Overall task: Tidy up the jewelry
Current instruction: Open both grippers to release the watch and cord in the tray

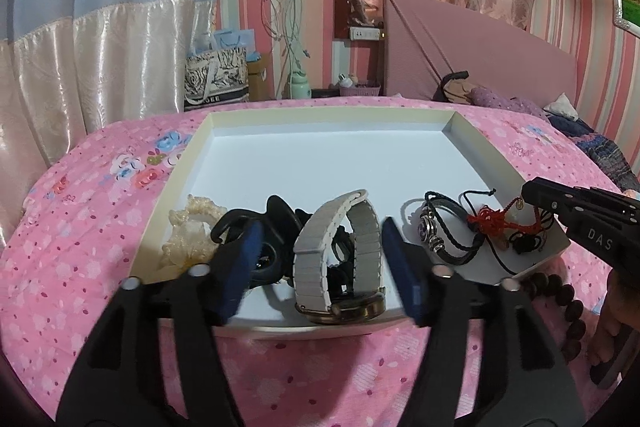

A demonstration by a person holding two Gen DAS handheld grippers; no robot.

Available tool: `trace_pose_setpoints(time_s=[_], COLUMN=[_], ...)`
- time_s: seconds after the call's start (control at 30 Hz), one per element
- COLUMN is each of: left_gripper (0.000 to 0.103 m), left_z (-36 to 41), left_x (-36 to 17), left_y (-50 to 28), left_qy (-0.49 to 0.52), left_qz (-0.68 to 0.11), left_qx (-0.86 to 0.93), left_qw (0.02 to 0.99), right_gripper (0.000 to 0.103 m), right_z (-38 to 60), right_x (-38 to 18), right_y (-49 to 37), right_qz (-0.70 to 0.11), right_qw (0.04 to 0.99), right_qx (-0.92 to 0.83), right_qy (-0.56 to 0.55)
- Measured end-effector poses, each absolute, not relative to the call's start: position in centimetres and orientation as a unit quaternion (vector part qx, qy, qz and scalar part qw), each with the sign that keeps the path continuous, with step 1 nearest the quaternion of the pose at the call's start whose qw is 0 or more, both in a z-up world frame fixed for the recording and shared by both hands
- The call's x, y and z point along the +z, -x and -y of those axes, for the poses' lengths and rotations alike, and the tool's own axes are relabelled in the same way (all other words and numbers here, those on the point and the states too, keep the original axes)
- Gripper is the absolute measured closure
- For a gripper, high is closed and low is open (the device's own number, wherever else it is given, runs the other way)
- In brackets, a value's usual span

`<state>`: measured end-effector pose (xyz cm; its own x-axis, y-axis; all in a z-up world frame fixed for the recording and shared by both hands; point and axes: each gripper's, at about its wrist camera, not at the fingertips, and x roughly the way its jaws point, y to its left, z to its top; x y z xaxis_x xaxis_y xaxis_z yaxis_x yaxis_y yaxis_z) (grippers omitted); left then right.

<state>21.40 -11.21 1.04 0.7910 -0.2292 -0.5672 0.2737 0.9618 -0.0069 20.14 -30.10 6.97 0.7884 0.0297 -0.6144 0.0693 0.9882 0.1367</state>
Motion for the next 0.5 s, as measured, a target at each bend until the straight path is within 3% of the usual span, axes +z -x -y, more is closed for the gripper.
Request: trace_pose_setpoints(time_s=[0.07,0.1,0.13,0.4,0.5], left_gripper=[0.017,0.017,0.017,0.014,0.012], left_z=[10.9,10.7,10.5,6.8,4.4], left_x=[1.2,1.3,1.4,6.2,8.9], left_y=[-21.3,-21.2,-21.2,-20.5,-19.8], left_qy=[-0.033,-0.027,-0.021,0.051,0.05], left_qz=[-0.29,-0.287,-0.286,-0.249,-0.235], left_qx=[-0.13,-0.13,-0.13,-0.151,-0.127], left_qw=[0.948,0.949,0.949,0.955,0.962], right_gripper=[0.064,0.038,0.034,0.033,0.033], right_z=[30.1,30.1,30.1,33.1,34.6], right_x=[7.2,7.5,7.9,12.6,13.4], right_y=[-20.0,-19.7,-19.4,-16.5,-15.8], right_qz=[-0.32,-0.311,-0.303,-0.232,-0.239], right_qw=[0.944,0.947,0.95,0.963,0.958], right_qx=[-0.012,-0.017,-0.018,-0.006,-0.005], right_qy=[-0.077,-0.076,-0.076,-0.137,-0.159])
